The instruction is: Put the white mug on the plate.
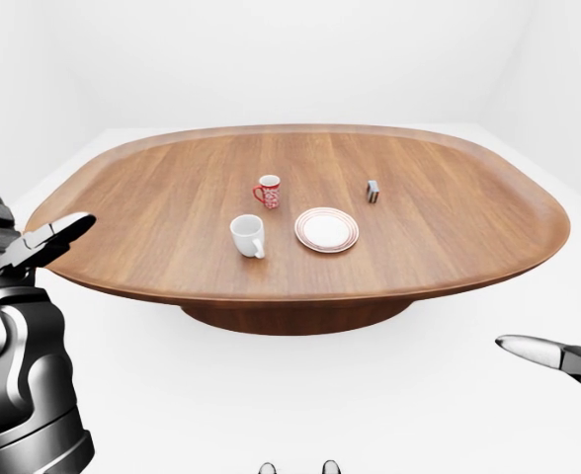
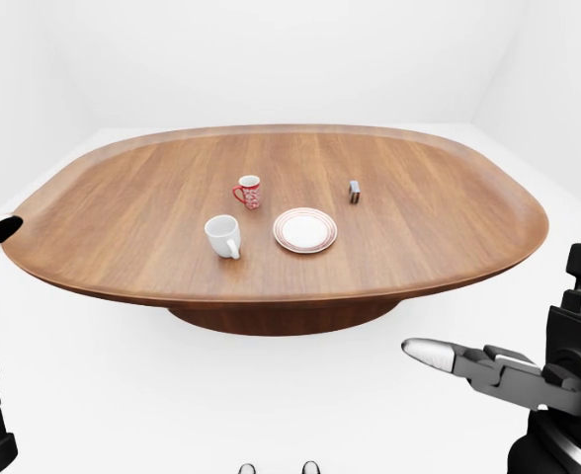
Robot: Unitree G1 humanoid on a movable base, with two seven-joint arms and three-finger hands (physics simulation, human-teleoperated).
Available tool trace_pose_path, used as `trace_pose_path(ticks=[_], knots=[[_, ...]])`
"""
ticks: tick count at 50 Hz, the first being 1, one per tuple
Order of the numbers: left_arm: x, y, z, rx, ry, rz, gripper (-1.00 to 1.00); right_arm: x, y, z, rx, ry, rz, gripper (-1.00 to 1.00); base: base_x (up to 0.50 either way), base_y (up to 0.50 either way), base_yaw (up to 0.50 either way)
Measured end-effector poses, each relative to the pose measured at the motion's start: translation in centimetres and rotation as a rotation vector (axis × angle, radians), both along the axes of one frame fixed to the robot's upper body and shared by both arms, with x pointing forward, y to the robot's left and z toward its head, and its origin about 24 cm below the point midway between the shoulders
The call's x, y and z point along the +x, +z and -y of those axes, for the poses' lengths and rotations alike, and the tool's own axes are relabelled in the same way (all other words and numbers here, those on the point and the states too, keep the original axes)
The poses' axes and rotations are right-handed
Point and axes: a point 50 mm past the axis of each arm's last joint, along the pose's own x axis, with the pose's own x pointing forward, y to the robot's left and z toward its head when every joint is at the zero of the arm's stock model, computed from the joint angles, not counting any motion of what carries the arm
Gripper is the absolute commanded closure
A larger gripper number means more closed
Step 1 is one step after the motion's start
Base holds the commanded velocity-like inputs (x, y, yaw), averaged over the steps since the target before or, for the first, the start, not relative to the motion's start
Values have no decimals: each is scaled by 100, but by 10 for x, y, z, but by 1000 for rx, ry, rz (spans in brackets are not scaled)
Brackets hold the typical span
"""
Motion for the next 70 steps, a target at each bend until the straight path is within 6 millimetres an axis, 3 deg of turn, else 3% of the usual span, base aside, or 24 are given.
trace_pose_path(ticks=[26, 70], knots=[[-2, 2, -1, -9, 9, 9, -100, 0, 0, -1, -7, 5, 2, -100, 0, 41, 0], [-3, 2, -1, -7, 10, 12, -100, 7, -5, -4, -3, 26, -35, -100, 0, 0, 0]])
